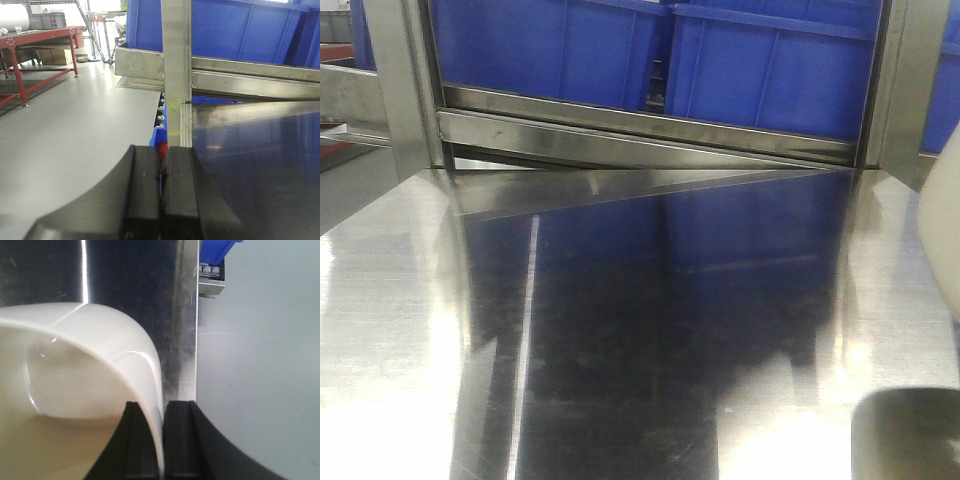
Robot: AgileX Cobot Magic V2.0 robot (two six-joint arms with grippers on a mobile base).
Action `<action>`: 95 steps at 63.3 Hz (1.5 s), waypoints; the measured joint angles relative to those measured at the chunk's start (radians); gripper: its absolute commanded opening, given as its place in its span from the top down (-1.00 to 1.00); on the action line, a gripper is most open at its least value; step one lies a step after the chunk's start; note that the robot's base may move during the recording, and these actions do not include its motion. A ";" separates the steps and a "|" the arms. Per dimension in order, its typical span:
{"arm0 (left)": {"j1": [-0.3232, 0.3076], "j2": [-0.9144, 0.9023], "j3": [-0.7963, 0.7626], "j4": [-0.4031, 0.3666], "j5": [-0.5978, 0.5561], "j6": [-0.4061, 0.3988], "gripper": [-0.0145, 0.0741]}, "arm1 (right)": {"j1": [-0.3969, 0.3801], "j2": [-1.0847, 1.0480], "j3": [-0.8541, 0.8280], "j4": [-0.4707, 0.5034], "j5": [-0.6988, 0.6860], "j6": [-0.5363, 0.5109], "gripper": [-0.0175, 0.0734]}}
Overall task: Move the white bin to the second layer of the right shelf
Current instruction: 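Hold the lifted white bin in the right gripper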
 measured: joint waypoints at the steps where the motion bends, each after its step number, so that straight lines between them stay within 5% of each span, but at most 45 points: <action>1: 0.000 0.000 0.000 0.000 0.000 0.000 0.48 | 0.000 0.000 0.000 0.000 0.000 0.000 0.49; 95: 0.000 0.000 0.000 0.000 0.000 0.000 0.48 | 0.000 0.000 0.000 0.000 0.000 -0.002 0.49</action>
